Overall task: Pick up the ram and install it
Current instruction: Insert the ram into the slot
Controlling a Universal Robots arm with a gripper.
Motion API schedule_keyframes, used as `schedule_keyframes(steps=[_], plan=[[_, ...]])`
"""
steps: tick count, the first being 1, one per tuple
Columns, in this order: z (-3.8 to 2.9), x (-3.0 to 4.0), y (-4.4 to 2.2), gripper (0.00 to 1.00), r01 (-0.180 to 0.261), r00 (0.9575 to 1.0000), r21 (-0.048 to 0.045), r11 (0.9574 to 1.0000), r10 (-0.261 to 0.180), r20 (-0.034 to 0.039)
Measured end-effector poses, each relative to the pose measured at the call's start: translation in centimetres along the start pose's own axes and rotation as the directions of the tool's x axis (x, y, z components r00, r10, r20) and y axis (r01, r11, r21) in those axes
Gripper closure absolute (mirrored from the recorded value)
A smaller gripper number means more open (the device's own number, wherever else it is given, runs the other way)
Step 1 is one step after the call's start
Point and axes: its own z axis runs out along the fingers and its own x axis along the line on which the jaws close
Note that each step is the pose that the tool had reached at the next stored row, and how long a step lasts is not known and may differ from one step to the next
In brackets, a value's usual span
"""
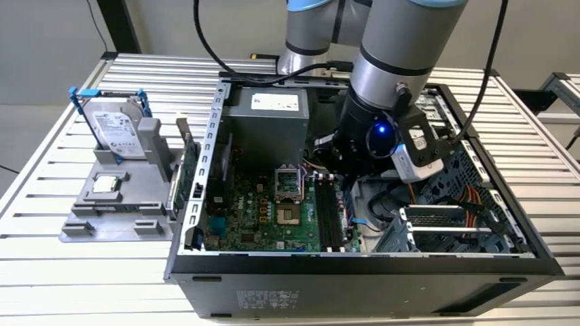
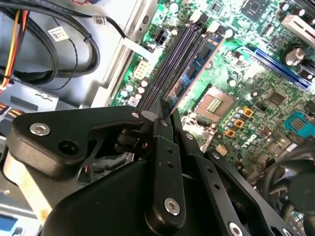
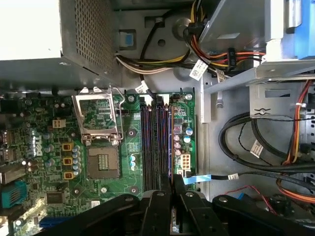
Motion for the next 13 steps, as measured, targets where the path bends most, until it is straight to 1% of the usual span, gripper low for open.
schedule_keyframes(steps=[3,13], plan=[[0.53,-0.03,0.0,1.0,0.011,0.9999,0.0003,0.9999,-0.011,0.0],[2.35,-0.26,0.01,1.0,0.011,0.9999,0.0001,0.9999,-0.011,0.0]])
